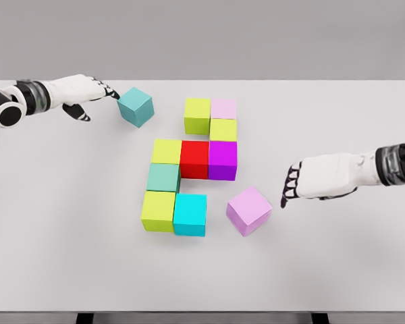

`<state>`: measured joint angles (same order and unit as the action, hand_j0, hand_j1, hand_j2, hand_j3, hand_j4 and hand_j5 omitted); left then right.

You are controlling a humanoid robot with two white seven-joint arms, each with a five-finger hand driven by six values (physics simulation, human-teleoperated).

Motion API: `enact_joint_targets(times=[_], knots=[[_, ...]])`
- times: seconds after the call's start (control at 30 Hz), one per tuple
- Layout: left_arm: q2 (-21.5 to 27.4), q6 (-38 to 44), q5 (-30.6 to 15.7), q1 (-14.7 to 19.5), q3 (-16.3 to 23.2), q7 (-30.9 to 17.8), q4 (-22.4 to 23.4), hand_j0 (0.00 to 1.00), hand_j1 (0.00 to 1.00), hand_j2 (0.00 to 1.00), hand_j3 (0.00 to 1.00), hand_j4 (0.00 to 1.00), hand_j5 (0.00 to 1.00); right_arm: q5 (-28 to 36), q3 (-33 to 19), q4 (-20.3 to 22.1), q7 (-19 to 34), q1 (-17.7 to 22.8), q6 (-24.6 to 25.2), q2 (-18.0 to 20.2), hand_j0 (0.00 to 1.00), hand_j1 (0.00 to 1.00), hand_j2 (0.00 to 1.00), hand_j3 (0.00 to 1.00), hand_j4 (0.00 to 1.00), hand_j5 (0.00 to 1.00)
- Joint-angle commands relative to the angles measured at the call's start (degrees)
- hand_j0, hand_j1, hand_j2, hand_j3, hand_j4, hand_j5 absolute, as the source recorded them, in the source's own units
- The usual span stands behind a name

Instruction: Assemble the squares on the desktop into the number 2

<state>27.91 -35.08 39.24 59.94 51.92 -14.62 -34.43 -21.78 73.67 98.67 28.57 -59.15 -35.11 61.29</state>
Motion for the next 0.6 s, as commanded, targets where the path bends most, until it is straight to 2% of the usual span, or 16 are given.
enact_joint_targets(times=[0.0,0.13,0.47,0.57], knots=[[0.0,0.1,-0.2,0.0,-0.2,0.0,-0.1,0.84,0.84,0.84,0.84,0.84,0.84,0.0,0.4,1.7,0.0,0.0,0.1,-0.2,0.74,0.74,0.74,0.74,0.74,0.74],[2.3,0.1,-0.2,-1.0,0.3,0.0,-2.8,0.84,0.84,0.84,0.84,0.84,0.84,0.0,0.9,1.7,0.0,0.2,0.1,-0.7,0.74,0.74,0.74,0.74,0.74,0.74],[2.3,0.1,-0.3,-1.3,0.3,0.0,-4.2,0.85,0.85,0.85,0.85,0.85,0.85,-2.0,0.2,0.5,0.1,0.3,0.1,-1.6,0.74,0.74,0.74,0.74,0.74,0.74],[2.3,0.1,-0.3,-1.4,0.3,0.0,-4.4,0.85,0.85,0.85,0.85,0.85,0.85,-2.0,-0.6,-1.8,0.1,0.3,0.1,-2.5,0.74,0.74,0.74,0.74,0.74,0.74]])
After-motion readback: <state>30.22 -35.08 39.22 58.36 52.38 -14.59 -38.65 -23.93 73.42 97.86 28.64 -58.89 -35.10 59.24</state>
